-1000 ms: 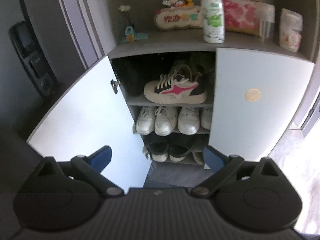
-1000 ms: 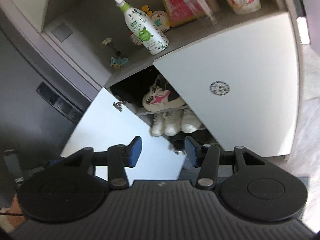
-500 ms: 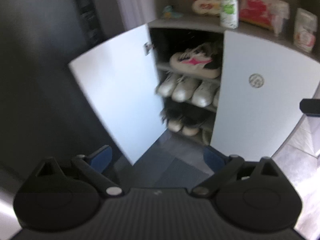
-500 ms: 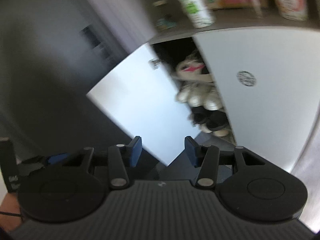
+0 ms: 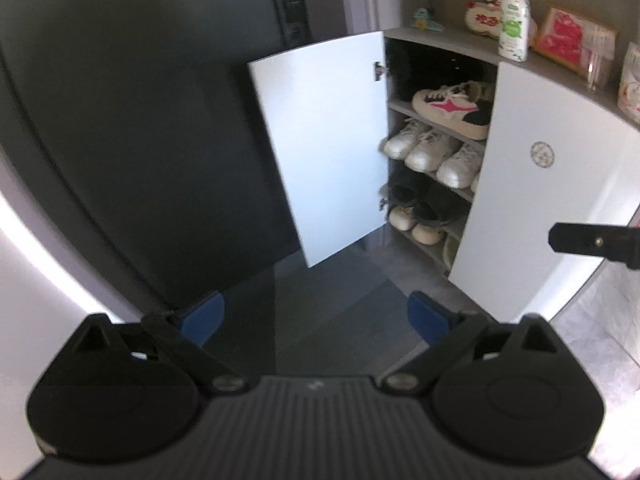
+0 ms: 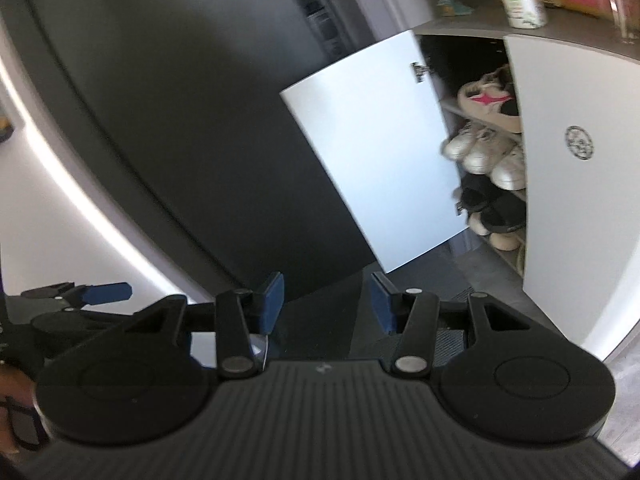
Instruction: Organize scattered shoes
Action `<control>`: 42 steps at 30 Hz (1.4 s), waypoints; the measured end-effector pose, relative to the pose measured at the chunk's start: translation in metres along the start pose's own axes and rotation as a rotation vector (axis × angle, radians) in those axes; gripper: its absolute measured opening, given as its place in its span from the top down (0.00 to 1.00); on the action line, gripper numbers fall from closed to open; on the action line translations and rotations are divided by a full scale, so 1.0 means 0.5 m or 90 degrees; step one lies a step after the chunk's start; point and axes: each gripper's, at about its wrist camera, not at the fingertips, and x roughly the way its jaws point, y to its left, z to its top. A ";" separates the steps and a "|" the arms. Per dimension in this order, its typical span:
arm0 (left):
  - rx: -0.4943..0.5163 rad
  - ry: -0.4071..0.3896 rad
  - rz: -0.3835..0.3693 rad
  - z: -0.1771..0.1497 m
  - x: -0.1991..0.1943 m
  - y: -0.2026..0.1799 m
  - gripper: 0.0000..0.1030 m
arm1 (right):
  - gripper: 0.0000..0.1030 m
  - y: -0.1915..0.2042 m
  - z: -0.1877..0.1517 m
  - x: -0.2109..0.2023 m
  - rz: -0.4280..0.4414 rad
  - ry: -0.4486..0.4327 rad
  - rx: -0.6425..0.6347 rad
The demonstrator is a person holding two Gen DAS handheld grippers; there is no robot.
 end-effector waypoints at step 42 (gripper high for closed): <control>-0.252 0.147 0.111 -0.447 -0.270 -0.068 0.02 | 0.50 0.052 -0.262 -0.203 0.057 0.125 -0.133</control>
